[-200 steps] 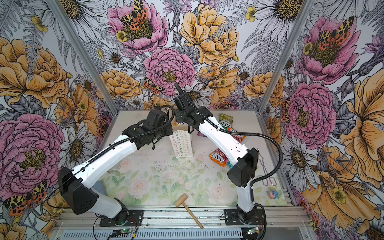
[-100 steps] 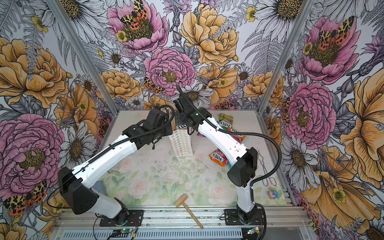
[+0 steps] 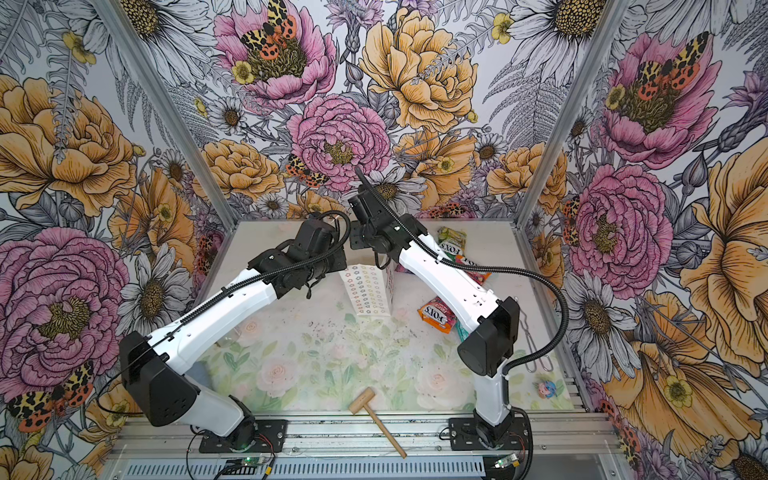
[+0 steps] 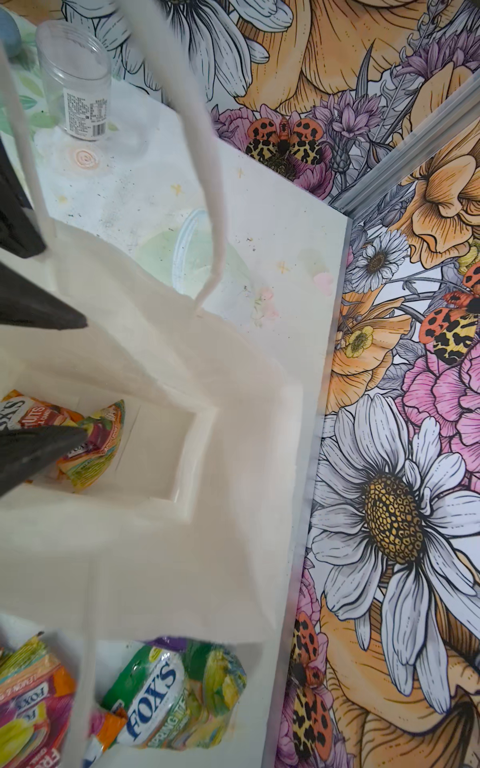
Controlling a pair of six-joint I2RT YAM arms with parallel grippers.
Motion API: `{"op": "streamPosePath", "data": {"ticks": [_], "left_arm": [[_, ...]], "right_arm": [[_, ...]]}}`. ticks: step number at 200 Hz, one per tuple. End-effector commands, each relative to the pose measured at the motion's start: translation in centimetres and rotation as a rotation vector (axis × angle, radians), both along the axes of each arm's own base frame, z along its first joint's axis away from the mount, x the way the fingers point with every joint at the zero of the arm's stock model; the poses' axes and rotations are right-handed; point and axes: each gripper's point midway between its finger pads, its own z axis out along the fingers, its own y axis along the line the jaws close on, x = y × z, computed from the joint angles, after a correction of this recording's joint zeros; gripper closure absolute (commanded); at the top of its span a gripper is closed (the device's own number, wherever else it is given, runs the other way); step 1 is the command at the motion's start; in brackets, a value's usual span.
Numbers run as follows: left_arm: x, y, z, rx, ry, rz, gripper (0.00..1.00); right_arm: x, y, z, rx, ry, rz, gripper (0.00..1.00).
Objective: Place the snacks into the paper bag
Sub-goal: 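Raise the right gripper out of the bag and back toward the candy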
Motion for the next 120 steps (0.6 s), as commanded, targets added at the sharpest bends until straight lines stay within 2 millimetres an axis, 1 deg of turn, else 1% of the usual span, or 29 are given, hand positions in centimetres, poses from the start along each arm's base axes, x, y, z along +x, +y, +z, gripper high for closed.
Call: {"op": "streamPosePath", "data": {"ticks": [1, 16, 34, 49, 55, 67, 105, 120], "left_arm": [[0.3, -0.1, -0.2, 0.008, -0.011, 0.013, 0.98], [0.3, -0.1, -0.1, 0.005, -0.013, 0.013, 0.98], [0.3, -0.1, 0.1, 0.002, -0.017, 0.012, 0.98], [0.3, -0.1, 0.3, -0.002, -0.02, 0.014, 0.97], [0.2, -0.1, 0.4, -0.004, -0.021, 0.015, 0.96], [0.2, 0.0, 0.4, -0.006, -0.022, 0.018, 0.9], [0.2, -0.1, 0.6, -0.014, -0.023, 0.017, 0.86], [0.2, -0.2, 0.8, -0.016, -0.025, 0.016, 0.86]], "right_arm": [[-1.5, -0.2, 3.9, 0.053, -0.067, 0.046, 0.57], [-2.0, -0.4, 4.9, 0.061, -0.084, 0.069, 0.55], [-2.8, -0.8, 6.3, 0.073, -0.109, 0.095, 0.48], [-3.4, -1.2, 7.3, 0.088, -0.121, 0.118, 0.46], [-3.6, -1.3, 7.7, 0.093, -0.127, 0.125, 0.45], [-4.0, -1.7, 8.3, 0.097, -0.141, 0.134, 0.44], [-4.8, -3.7, 9.9, 0.09, -0.185, 0.117, 0.43], [-4.8, -4.8, 10.1, 0.083, -0.193, 0.097, 0.42]]}}
